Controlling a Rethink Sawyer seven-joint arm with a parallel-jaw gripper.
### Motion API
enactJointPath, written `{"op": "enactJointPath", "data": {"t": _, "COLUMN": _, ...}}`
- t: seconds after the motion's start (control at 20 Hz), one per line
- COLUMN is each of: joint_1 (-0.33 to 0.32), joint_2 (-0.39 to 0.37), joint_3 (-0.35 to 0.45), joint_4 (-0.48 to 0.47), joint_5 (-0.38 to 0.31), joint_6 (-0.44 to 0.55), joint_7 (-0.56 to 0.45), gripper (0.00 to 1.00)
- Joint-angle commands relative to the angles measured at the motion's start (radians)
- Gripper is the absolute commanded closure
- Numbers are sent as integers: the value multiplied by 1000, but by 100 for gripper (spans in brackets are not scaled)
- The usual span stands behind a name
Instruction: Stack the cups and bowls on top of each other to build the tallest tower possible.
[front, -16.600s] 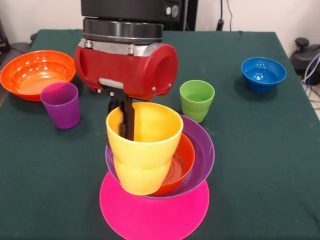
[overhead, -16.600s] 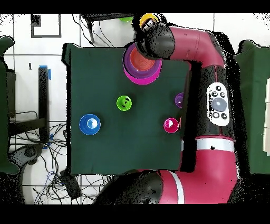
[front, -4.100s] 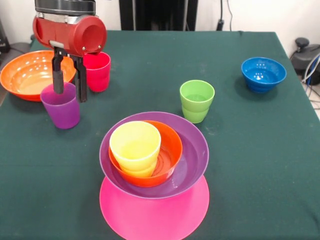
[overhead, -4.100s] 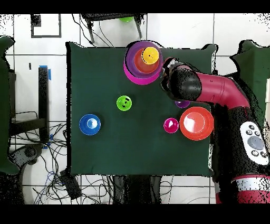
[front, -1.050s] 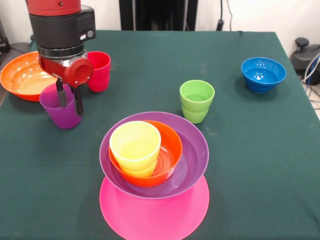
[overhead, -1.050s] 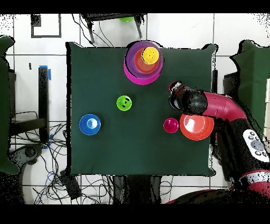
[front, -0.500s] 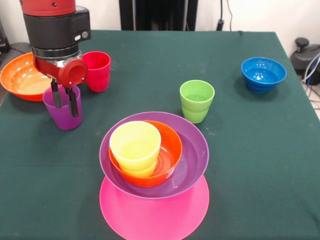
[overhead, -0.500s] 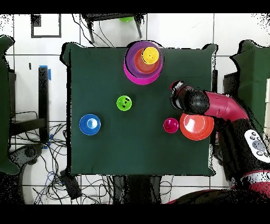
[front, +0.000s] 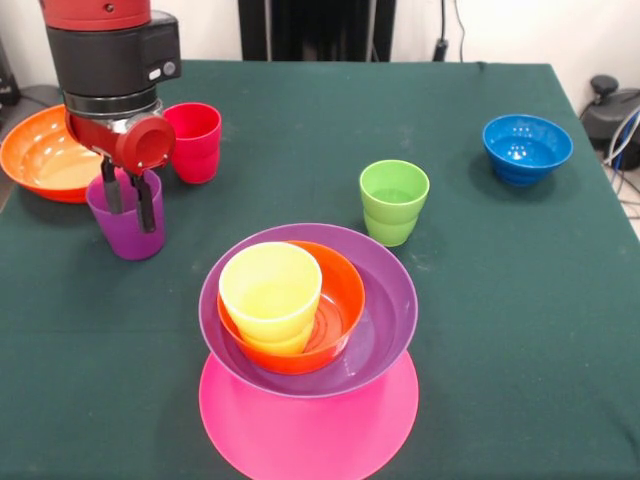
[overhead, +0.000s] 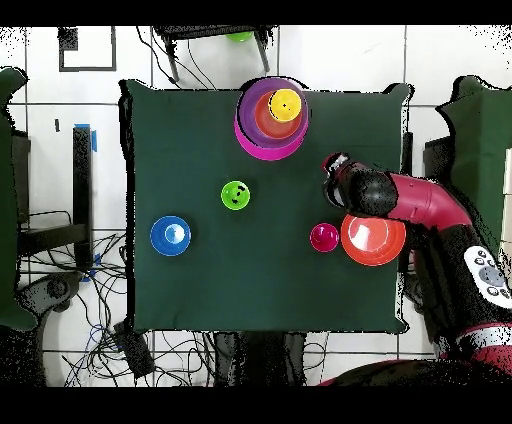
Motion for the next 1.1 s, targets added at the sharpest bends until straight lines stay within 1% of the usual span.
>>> {"op": "enactJointPath", "data": {"t": 0.05, "joint_1": 12, "joint_2": -48, "joint_3": 0, "joint_4": 77, "joint_5": -68, "joint_6": 97, "joint_7": -178, "gripper": 0}}
{"op": "enactJointPath", "data": {"t": 0.2, "joint_1": 20, "joint_2": -90, "joint_3": -4, "joint_4": 103, "joint_5": -56, "joint_6": 118, "joint_7": -167, "gripper": 0}}
{"op": "enactJointPath", "data": {"t": 0.5, "joint_1": 17, "joint_2": -111, "joint_3": -4, "joint_4": 132, "joint_5": -57, "joint_6": 113, "joint_7": -157, "gripper": 0}}
{"op": "enactJointPath", "data": {"t": 1.1, "joint_1": -2, "joint_2": -20, "joint_3": -7, "joint_4": 124, "joint_5": -90, "joint_6": 33, "joint_7": -145, "gripper": 0}}
